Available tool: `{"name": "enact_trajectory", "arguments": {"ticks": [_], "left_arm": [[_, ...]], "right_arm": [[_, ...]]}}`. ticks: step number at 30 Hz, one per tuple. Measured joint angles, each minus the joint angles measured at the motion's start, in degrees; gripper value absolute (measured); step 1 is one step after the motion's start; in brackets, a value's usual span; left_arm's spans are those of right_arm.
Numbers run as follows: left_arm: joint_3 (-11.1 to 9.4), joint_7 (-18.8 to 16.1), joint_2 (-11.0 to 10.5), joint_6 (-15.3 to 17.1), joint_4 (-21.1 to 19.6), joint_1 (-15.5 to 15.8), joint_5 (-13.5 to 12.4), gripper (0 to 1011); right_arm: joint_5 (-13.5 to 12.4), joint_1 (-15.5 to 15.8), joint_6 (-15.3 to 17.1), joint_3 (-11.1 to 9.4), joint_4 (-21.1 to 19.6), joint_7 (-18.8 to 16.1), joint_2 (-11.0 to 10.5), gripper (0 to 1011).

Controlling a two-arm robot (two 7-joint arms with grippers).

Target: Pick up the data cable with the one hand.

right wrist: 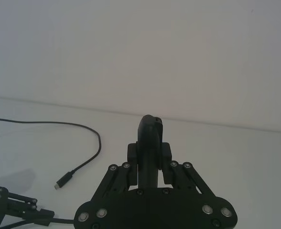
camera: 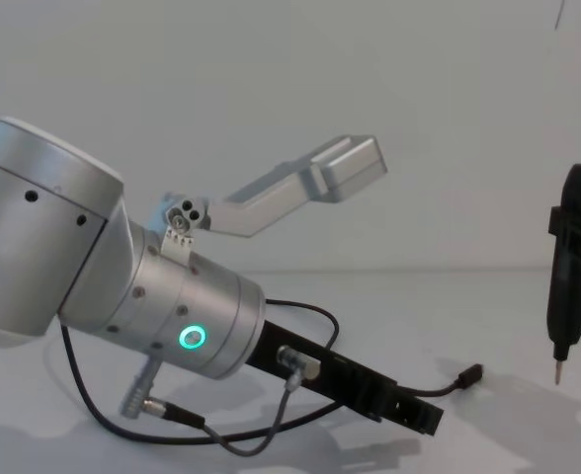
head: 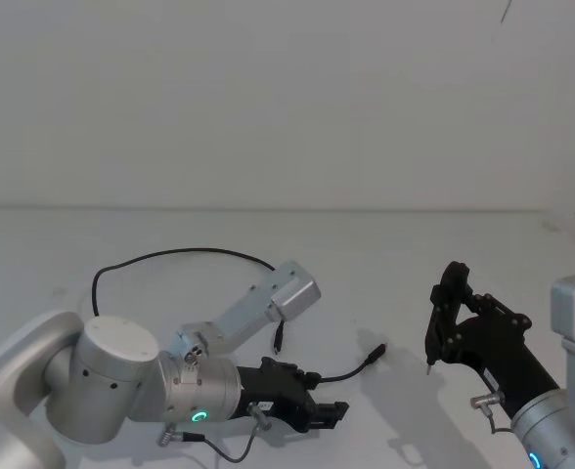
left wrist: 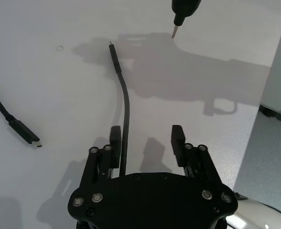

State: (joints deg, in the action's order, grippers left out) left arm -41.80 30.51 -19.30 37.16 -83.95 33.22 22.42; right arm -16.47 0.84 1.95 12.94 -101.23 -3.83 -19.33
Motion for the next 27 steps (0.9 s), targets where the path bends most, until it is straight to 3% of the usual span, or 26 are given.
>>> {"name": "enact_trajectory", "arguments": {"ticks": [1, 18, 27], "left_arm": [[-0.05, 0.01, 0.04, 0.07, 0.04, 0.05, 0.0, 628], [-0.34, 0.1, 0.25, 0.42, 0.28, 0.35, 0.07, 73], [-0.4, 0.1, 0.29, 0.49, 0.33, 0.39, 0.07, 39]], "right_arm": [[0.0, 0.0, 0.0, 0.0, 0.0, 0.0, 0.0, 279], [0.0, 0.0, 0.0, 0.0, 0.0, 0.0, 0.0, 279], [0.0, 0.0, 0.0, 0.0, 0.0, 0.0, 0.02, 279]]}}
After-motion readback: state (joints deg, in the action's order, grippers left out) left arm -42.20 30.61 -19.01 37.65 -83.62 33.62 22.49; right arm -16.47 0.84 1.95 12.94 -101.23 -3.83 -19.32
